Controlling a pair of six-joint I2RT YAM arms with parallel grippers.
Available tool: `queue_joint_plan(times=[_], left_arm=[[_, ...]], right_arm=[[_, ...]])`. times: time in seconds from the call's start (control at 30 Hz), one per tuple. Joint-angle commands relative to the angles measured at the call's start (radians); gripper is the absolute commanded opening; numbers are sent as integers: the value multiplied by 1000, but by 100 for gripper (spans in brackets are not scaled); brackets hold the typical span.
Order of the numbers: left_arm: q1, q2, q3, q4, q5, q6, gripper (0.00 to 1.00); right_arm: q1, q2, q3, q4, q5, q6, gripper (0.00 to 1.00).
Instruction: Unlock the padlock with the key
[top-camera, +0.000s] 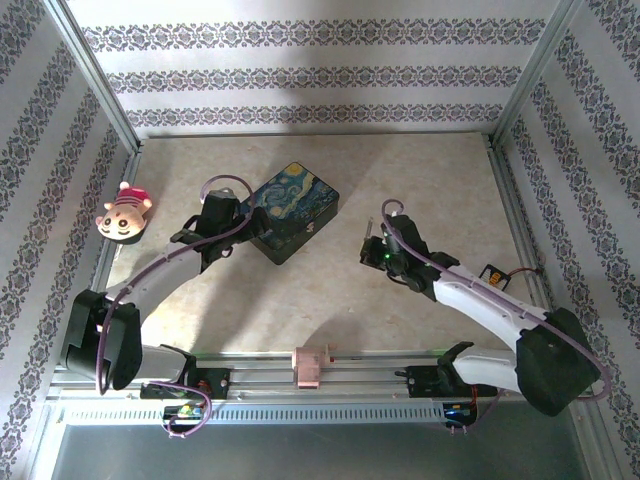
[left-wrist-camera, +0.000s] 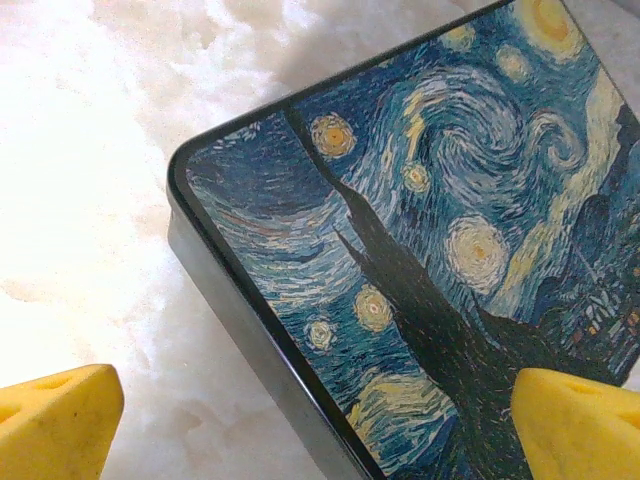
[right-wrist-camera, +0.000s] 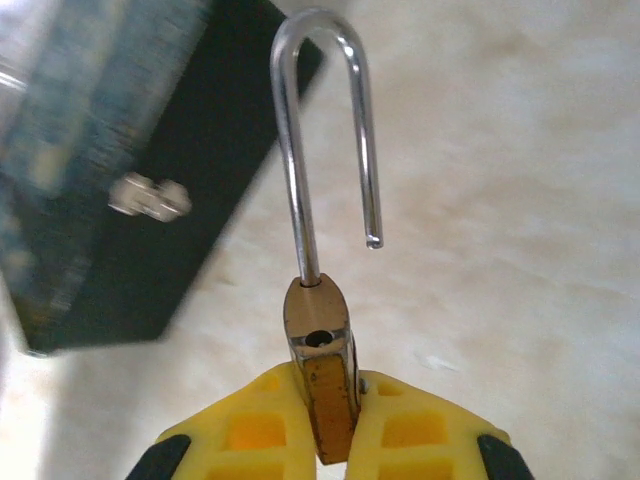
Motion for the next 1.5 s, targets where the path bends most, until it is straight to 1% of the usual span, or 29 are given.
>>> queue_joint_plan(times=[0.0,0.1,0.2,0.23,0.3,0.37,0.43,0.7,0.93,1.07,1.17,1.27,1.37,1.47], left_arm=[[24,-34,-9,-43,-12,-25,99],[28,-44,-15,-48,-12,-34,99],[32,-52,-27,-45,-8,-49,99],[34,-54,-32,-43,-4,-54,99],[35,-60,-42,-37,1,-63,99],[39,-63,-47,-37,3,-67,99],[42,-64,-49,-37,4,-70,99],[49,-56,-53,-29,14,-73,99],[57,-52,-55,-26,29,-70,99],[63,-48,-57,-26,34,-68,99],[66,-43,-58,-23,37,-69,99],[68,-35,-55,-21,43,-66,99],[69,-22,-50,-21,50,-65,99],[69,-13,-43,-20,60,-63,99]], right_arm=[[-14,20,74,-279,-39,-140,0],[-25,57,144,-393,-13,-202,0],[-28,107,219,-514,88,-251,0],[-36,126,243,-539,97,-270,0],[-50,157,266,-539,54,-305,0],[-61,178,273,-491,-41,-327,0],[-68,203,280,-453,-108,-336,0],[-90,322,302,-353,-302,-358,0],[-155,413,287,-315,-359,-361,0],[-206,441,261,-288,-379,-355,2],[-240,451,240,-262,-399,-345,5],[-255,451,232,-266,-382,-343,8],[-262,441,226,-282,-349,-340,17],[-263,430,227,-312,-302,-342,24]])
